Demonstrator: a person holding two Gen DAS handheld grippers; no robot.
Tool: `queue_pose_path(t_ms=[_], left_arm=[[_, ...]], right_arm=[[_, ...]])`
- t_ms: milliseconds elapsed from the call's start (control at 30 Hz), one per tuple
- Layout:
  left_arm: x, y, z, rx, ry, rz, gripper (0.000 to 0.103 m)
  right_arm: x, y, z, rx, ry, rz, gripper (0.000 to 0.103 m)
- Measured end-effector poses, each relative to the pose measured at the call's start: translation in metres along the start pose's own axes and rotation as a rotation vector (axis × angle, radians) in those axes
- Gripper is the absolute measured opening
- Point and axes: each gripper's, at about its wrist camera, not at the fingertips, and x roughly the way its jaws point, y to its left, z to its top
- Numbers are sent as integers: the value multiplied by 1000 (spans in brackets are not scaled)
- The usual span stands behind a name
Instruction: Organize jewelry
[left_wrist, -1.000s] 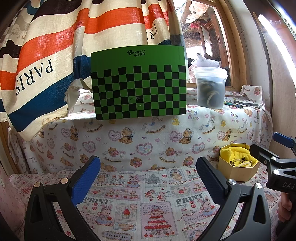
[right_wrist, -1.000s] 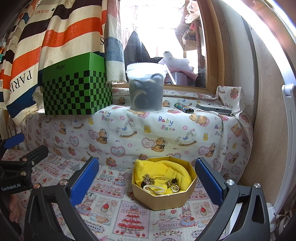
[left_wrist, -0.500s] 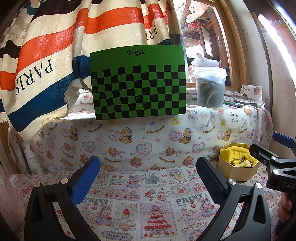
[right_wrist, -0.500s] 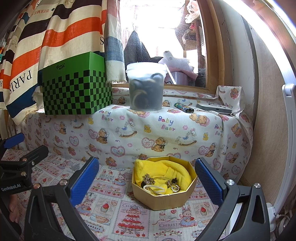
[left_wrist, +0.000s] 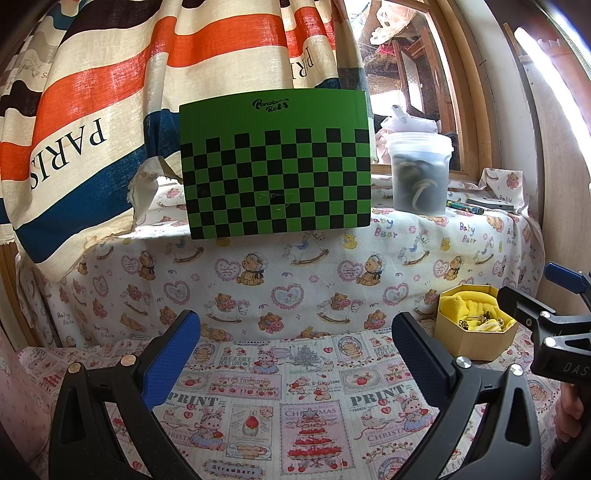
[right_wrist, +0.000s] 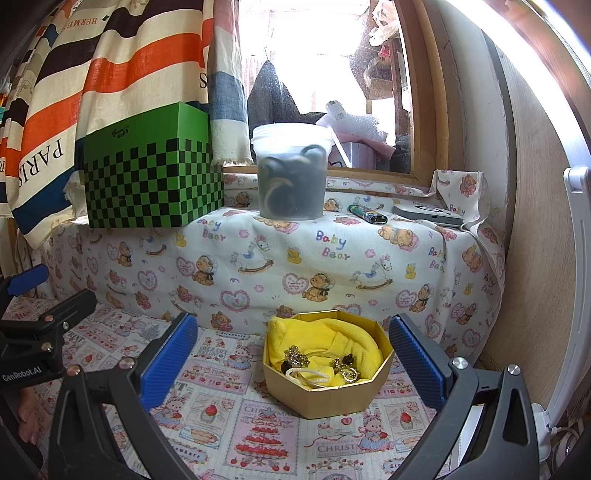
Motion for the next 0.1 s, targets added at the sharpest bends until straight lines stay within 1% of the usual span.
queue_pose_path(t_ms=[100], left_arm=[[0, 0, -1, 1, 1, -2, 103]], right_arm=[[0, 0, 0, 0, -1, 0, 103]])
